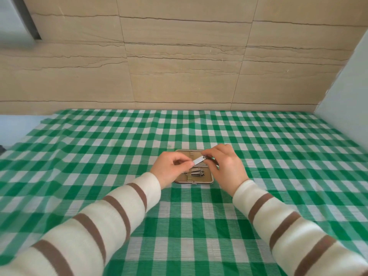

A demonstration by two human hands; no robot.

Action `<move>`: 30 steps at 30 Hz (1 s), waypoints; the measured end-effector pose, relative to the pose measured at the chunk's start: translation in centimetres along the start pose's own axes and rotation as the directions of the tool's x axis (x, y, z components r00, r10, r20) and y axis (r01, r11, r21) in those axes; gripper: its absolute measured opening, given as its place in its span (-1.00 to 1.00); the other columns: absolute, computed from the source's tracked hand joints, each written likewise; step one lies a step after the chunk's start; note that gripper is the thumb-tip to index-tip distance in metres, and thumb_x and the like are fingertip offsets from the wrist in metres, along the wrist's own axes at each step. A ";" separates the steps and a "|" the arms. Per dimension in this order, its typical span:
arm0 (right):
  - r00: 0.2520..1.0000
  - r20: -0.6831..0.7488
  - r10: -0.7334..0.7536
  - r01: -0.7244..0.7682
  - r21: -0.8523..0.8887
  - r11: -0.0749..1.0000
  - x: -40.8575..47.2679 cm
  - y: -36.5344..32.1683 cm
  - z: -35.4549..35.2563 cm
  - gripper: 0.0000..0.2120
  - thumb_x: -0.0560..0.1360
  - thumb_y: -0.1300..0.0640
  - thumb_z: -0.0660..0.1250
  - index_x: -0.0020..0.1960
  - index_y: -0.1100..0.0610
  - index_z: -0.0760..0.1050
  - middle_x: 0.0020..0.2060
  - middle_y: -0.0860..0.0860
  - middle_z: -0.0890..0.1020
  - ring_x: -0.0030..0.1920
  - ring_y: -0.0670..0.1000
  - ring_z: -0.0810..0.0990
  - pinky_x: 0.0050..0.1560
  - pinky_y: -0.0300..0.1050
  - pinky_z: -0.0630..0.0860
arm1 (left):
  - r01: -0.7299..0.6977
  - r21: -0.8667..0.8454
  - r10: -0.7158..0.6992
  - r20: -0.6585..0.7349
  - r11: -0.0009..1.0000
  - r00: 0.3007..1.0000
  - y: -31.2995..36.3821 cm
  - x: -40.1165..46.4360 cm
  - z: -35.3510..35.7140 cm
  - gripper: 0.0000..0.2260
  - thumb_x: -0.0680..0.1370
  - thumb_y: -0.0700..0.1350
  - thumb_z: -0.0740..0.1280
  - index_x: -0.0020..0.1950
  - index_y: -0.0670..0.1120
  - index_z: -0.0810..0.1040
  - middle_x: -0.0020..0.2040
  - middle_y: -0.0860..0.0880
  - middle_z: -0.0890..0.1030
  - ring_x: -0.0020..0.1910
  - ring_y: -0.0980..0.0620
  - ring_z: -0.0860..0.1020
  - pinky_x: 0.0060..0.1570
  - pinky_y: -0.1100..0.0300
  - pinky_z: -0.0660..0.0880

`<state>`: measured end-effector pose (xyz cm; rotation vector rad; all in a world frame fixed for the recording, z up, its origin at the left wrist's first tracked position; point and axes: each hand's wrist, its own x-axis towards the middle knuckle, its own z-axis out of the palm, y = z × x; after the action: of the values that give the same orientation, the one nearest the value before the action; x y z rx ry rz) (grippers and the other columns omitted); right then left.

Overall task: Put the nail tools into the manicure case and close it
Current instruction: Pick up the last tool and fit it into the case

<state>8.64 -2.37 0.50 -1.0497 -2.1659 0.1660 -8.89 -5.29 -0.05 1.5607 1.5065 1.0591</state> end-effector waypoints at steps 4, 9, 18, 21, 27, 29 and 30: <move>1.000 -0.007 0.021 -0.021 0.009 1.000 0.1 0.0 0.0 -0.82 0.42 0.22 0.38 0.02 0.19 0.58 -0.15 0.13 0.61 -0.08 0.14 0.52 -0.16 0.06 0.57 | 0.041 -0.078 -0.038 0.044 0.996 0.998 -0.1 -0.1 -0.2 -0.96 0.44 -0.10 0.38 -0.17 0.00 0.63 -0.35 0.10 0.60 -0.45 0.30 0.47 -0.27 0.31 0.40; 0.997 -0.013 0.073 -0.072 0.049 0.996 0.2 0.4 -0.3 -0.85 0.40 0.19 0.41 -0.05 0.19 0.61 -0.19 0.11 0.62 -0.11 0.08 0.53 -0.11 -0.06 0.53 | 0.057 -0.069 -0.056 0.027 0.996 0.998 -0.5 0.0 -0.5 -0.95 0.47 -0.11 0.34 -0.17 0.00 0.60 -0.33 0.09 0.61 -0.45 0.27 0.45 -0.27 0.29 0.46; 0.966 0.113 0.231 -0.243 0.115 0.963 0.4 0.4 -0.3 -0.82 0.39 0.20 0.40 -0.01 0.09 0.60 -0.25 -0.01 0.64 -0.22 -0.02 0.58 -0.04 -0.09 0.57 | 0.081 -0.195 -0.080 0.015 0.977 0.997 -0.8 0.0 -0.8 -0.94 0.44 -0.21 0.37 -0.19 -0.07 0.61 -0.29 -0.01 0.64 -0.40 0.20 0.55 -0.32 0.36 0.52; 0.948 0.166 0.272 -0.300 0.175 0.938 0.5 0.0 -0.1 -0.79 0.39 0.20 0.40 0.01 0.03 0.58 -0.33 -0.11 0.60 -0.23 -0.05 0.58 -0.04 -0.14 0.55 | 0.086 -0.266 -0.087 0.011 0.960 0.996 -0.8 0.0 -0.7 -0.92 0.45 -0.25 0.36 -0.13 -0.10 0.62 -0.27 -0.03 0.65 -0.39 0.18 0.57 -0.29 0.34 0.53; 0.928 0.262 0.267 -0.340 0.294 0.893 0.5 -0.6 0.2 -0.64 0.40 0.22 0.37 0.13 -0.09 0.47 -0.31 -0.03 0.67 -0.28 -0.07 0.65 -0.07 -0.19 0.57 | 0.053 -0.251 -0.054 0.007 0.966 0.999 -0.6 0.0 -0.4 -0.83 0.46 -0.23 0.35 -0.12 0.04 0.63 -0.21 0.05 0.68 -0.26 0.19 0.59 -0.23 0.36 0.52; 0.922 0.283 0.263 -0.354 0.347 0.868 0.5 -0.7 0.2 -0.62 0.42 0.25 0.36 0.12 -0.13 0.46 -0.29 0.02 0.68 -0.30 -0.09 0.67 -0.09 -0.20 0.60 | 0.058 -0.250 -0.060 0.001 0.966 0.998 -0.6 -0.1 -0.5 -0.82 0.47 -0.20 0.35 -0.12 0.09 0.63 -0.15 0.04 0.68 -0.17 0.16 0.61 -0.18 0.33 0.52; 0.919 0.295 0.261 -0.363 0.377 0.852 0.4 -0.7 0.2 -0.63 0.42 0.27 0.36 0.10 -0.13 0.47 -0.28 0.05 0.67 -0.29 -0.09 0.68 -0.10 -0.19 0.62 | 0.068 -0.277 -0.068 0.009 0.959 0.998 -0.6 -0.1 -0.5 -0.83 0.47 -0.20 0.34 -0.11 0.08 0.63 -0.11 0.02 0.68 -0.15 0.14 0.63 -0.17 0.33 0.53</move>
<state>7.88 -2.53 0.90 -1.1570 -2.0037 0.9188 -9.57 -5.36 -0.42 1.3054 1.3366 1.1749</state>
